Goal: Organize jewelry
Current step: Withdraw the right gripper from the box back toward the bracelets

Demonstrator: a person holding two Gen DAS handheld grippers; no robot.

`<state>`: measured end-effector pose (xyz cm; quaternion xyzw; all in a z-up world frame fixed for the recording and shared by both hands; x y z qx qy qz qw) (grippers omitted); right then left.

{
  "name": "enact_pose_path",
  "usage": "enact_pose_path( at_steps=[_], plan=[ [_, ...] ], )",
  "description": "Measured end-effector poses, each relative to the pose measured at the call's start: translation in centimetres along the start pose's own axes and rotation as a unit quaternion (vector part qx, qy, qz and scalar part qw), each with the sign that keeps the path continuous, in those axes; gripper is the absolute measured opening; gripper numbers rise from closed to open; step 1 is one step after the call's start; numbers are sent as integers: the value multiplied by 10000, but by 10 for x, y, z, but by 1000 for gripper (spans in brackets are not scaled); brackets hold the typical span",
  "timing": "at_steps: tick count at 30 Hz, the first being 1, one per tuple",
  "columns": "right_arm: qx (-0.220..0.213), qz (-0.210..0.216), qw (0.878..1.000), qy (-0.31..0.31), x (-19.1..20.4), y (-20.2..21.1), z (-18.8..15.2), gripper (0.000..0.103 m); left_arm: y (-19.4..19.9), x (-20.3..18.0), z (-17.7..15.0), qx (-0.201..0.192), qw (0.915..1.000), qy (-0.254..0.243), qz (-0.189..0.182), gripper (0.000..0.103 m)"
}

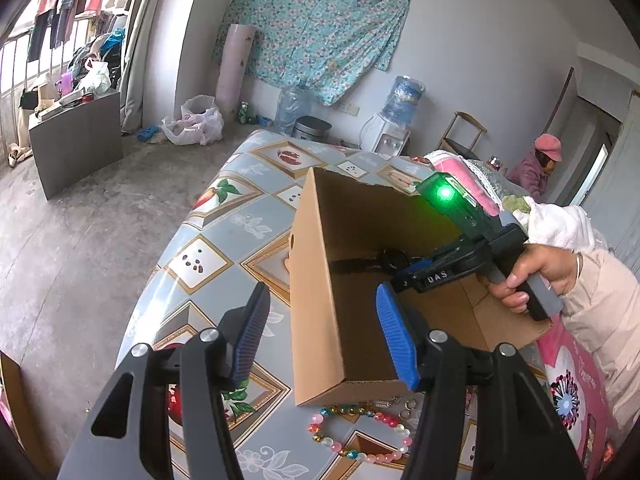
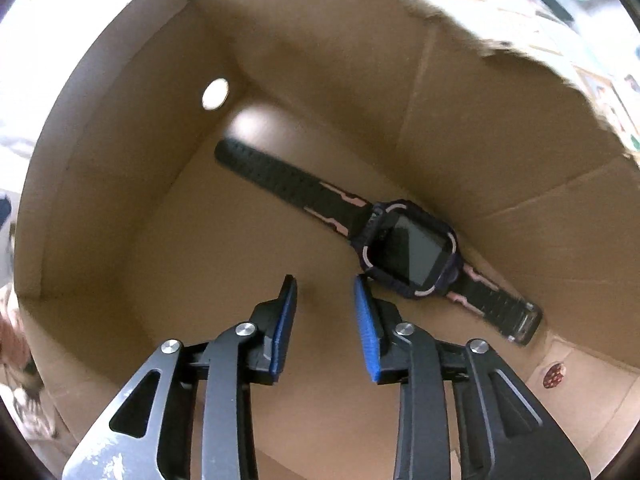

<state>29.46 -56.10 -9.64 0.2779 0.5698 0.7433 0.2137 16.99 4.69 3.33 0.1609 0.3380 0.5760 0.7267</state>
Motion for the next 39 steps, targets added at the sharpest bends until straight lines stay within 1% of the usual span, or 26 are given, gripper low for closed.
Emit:
enact_pose_path(
  at_steps=[2,3,5,6,7,9,11,12,14,15,16,18,19,21,22,23,24,27,28,29,30,32,33,34,35,39],
  plan=[
    [-167,104,9996,-200,-1,8,-4,36,2,-1,-2,-4,10000,4,0,55],
    [-238,117,9994,-243,-14,9,-5,39,2,-1,-1,-11,10000,-3,7,55],
    [-392,128,9987,-295,-19,22,-11,40,7,-1,-3,-52,10000,-41,60,58],
    [-504,146,9980,-340,-20,33,-9,40,10,-2,-4,-72,9999,-57,82,59],
    [-599,177,9974,-365,-33,43,-16,40,14,-2,-5,-107,9998,-79,120,60],
    [-1031,164,9934,-477,-31,76,-25,44,20,-2,-8,-153,9997,-104,178,63],
    [-1456,103,9879,-526,-23,106,-38,48,27,0,-13,-190,9994,-147,267,68],
    [-1800,141,9821,-539,-16,130,-53,51,30,1,-16,-205,9991,-183,325,69],
    [-2244,232,9727,-545,7,158,-68,57,35,5,-26,-203,9985,-262,442,73],
    [-2543,302,9653,-510,21,177,-90,60,35,6,-32,-162,9981,-299,507,75],
    [-2735,345,9600,-483,41,181,-86,61,35,8,-39,-113,9979,-324,559,77],
    [-2935,392,9543,-408,71,186,-111,71,31,12,-55,59,9969,-380,681,79],
    [-2975,321,9536,-344,86,178,-125,73,27,13,-64,174,9963,-409,732,80],
    [-2971,153,9543,-292,102,167,-153,83,16,15,-86,477,9946,-487,783,82],
    [-2876,68,9572,-310,109,148,-161,85,6,16,-102,720,9922,-535,863,83],
    [-2746,-41,9609,-351,115,127,-169,87,0,17,-112,872,9904,-562,911,83],
    [-2502,-256,9671,-393,122,104,-181,87,-7,18,-124,1064,9876,-610,975,83],
    [-2052,-618,9751,-575,128,52,-196,87,-29,20,-154,1583,9784,-731,1111,85],
    [-1966,-710,9757,-657,124,41,-200,87,-29,16,-155,1436,9773,-956,1226,88],
    [-1909,-773,9755,-778,121,31,-200,87,-30,13,-156,1422,9756,-1089,1269,94],
    [-1876,-792,9747,-922,118,25,-202,87,-32,11,-159,1466,9738,-1184,1277,96],
    [-1700,-913,9746,-1138,113,18,-207,88,-35,7,-162,1481,9757,-1137,1146,98],
    [-1710,-1090,9730,-1106,111,18,-207,89,-35,7,-163,1463,9764,-1121,1125,98],
    [-1657,-1305,9717,-1066,109,17,-207,93,-36,7,-163,1463,9761,-1145,1126,98],
    [-1600,-1401,9715,-1044,109,17,-207,95,-36,7,-164,1456,9763,-1152,1112,98],
    [-1600,-1210,9727,-1170,107,18,-209,95,-37,5,-166,1492,9754,-1188,1109,98]
  ],
)
Point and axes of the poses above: each gripper's, at about its wrist camera, not at the fingertips, and y roughly against the way its jaws point, x to its left, z to its top, the point moved 8 cm from there along -y, roughly the way its jaws point, and after that the axes turned 1 degree about y, right-handed, at the moved point
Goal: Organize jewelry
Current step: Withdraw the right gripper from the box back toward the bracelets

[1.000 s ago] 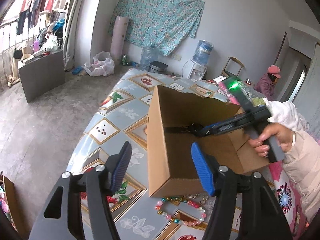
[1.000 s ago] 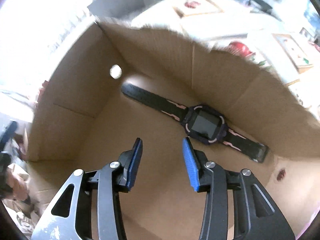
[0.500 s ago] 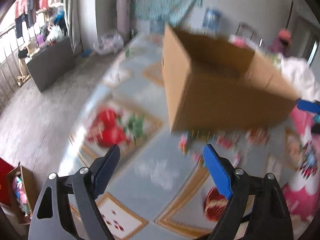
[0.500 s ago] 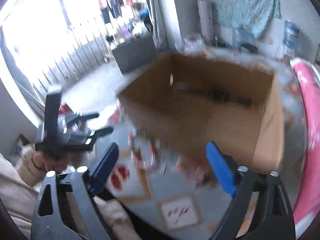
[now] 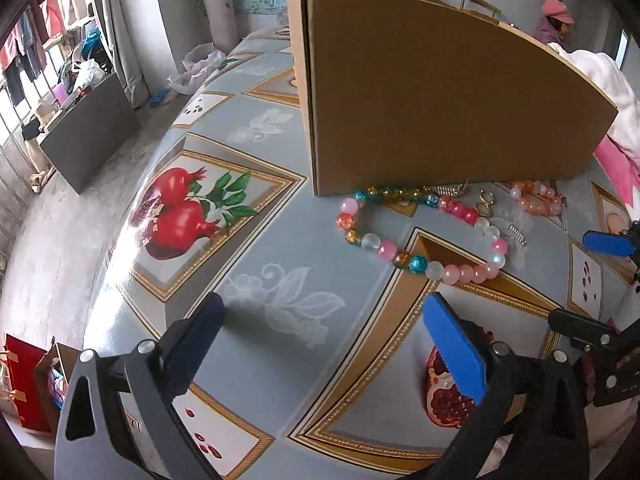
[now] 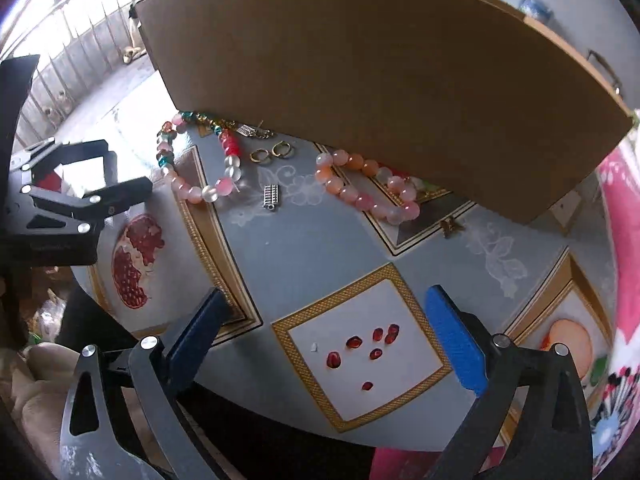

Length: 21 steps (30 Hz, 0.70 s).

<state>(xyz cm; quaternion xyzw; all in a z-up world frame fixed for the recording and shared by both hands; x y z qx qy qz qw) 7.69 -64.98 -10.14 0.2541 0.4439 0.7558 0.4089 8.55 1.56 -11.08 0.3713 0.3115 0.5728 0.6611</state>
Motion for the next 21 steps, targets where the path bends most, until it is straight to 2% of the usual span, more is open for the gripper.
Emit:
enact_pose_path(
  at_steps=[7,8,9,10,13,16,19,21],
  plan=[
    [9,73,10000,9,-11,-5,5,95,2,3,4,-31,10000,-46,-7,98],
    [45,142,9999,-44,-9,-10,8,95,2,4,4,-52,10000,-52,-13,98],
    [74,224,9996,-147,-6,-32,10,95,2,4,4,-100,9999,-76,-17,98],
    [50,393,9987,-320,-7,-29,13,95,3,4,3,-123,9999,-85,-24,98],
    [-450,776,9952,-383,-2,-4,31,94,4,3,1,-169,9998,-119,-63,98],
    [-754,1138,9902,-311,10,8,46,86,6,3,1,-198,9996,-174,-109,98],
    [-661,1564,9845,-438,20,4,55,71,6,3,1,-225,9994,-204,-144,98],
    [-537,1702,9824,-544,22,-4,58,55,7,3,1,-248,9993,-216,-170,98]
  ],
)
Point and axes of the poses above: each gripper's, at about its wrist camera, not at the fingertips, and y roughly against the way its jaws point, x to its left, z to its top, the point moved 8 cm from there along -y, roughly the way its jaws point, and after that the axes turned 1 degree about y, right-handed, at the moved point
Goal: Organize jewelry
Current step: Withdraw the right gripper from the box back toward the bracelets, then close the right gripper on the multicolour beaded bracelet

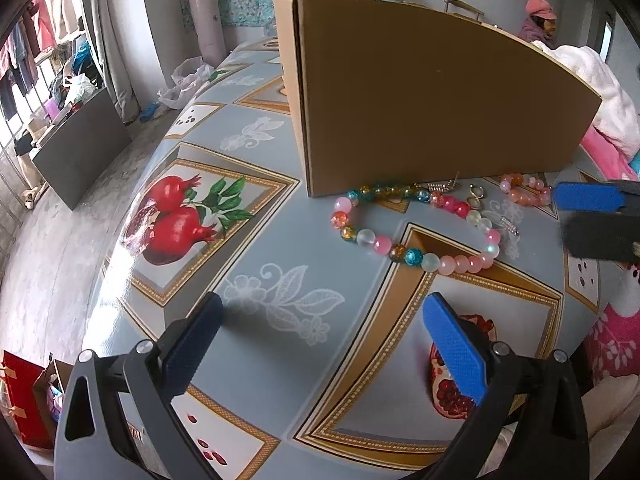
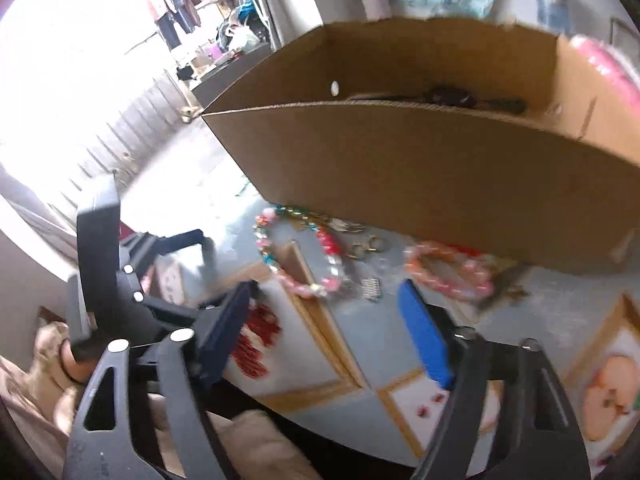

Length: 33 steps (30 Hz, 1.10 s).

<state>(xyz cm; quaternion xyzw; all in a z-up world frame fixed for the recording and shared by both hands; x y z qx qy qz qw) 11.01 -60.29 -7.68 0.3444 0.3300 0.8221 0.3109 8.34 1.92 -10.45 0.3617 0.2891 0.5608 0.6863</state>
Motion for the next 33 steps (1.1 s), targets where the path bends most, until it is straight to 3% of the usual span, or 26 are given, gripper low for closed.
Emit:
enact_pose_path(
  at_steps=[3,13,20,24,33],
  plan=[
    [116,92,9998,-103,2,-11,2,44,1,0,0,-39,10000,-23,-56,98],
    [368,-300,9989,44,1,-28,4,27,7,2,1,-256,9989,80,-395,98],
    [537,-657,9960,282,2,-37,0,20,13,7,6,-450,9961,340,-683,85],
    [534,-881,9934,504,3,-39,0,9,16,9,8,-533,9935,494,-877,76],
    [523,-1014,9880,1040,24,-44,-10,7,24,2,16,-662,9868,649,-1328,59]
  ],
)
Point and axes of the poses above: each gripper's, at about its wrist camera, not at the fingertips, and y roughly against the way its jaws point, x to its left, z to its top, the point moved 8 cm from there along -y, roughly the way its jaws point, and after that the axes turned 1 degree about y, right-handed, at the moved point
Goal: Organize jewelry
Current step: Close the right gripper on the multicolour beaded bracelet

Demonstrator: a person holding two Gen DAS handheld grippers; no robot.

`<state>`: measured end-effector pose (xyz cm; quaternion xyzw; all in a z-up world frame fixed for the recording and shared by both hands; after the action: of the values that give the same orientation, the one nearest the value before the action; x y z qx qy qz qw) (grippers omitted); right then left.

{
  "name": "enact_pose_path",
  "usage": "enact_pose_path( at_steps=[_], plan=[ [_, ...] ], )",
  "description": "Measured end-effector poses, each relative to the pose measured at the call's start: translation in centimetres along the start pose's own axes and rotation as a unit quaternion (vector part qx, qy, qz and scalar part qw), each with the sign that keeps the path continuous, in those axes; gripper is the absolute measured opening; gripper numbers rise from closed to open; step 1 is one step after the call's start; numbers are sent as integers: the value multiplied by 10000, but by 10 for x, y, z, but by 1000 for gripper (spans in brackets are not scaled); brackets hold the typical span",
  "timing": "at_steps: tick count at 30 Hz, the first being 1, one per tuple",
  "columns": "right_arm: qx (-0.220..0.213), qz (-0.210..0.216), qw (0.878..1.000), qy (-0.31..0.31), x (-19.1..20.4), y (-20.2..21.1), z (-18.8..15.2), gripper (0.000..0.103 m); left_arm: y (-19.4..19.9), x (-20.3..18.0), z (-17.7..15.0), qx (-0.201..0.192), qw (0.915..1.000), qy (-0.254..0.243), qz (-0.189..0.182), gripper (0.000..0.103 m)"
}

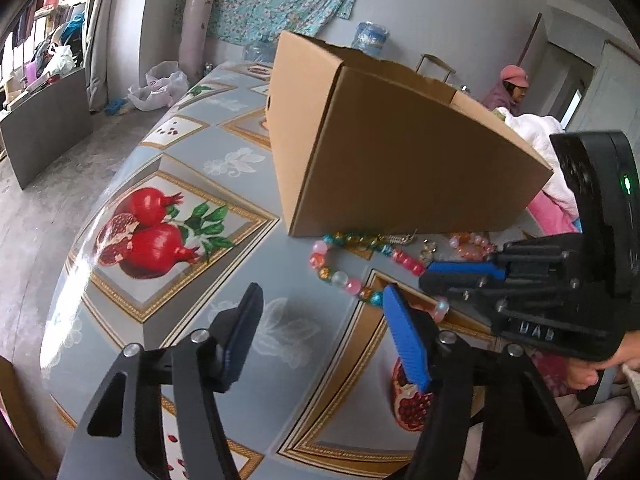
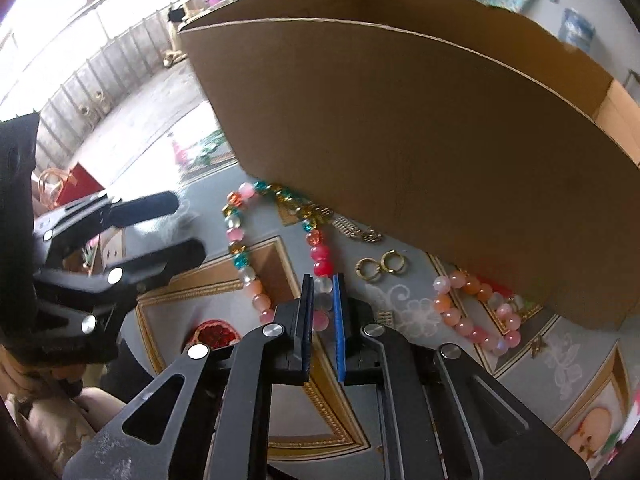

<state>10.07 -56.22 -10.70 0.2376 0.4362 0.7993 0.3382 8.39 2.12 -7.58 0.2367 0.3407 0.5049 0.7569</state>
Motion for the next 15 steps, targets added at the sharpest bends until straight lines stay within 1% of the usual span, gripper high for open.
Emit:
enact_pose_path(
  at_steps=[6,8,11,15],
  plan=[
    [-12,12,9997,226,16,1,-7,7,-6,-2,10,-34,10000,41,-77,49],
    [-14,33,9997,240,19,1,-8,8,-10,-2,12,-2,9999,42,-97,44],
    [-20,71,9997,241,20,1,-12,8,-16,-4,15,72,9999,-7,-97,38],
    [-34,103,9997,237,13,12,-15,8,-26,-4,17,211,9997,-10,-78,29]
  ],
)
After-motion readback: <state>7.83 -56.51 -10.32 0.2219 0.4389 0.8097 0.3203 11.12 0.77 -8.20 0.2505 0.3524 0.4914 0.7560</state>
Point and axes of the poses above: each gripper's, at about its wrist camera, not at the fingertips, and y roughly against the way its jaws point, x to its left, z to its top, the point moved 8 cm from there along -y, roughly the way its jaws point, and after that the axes turned 1 degree about y, right-handed, at the moved point
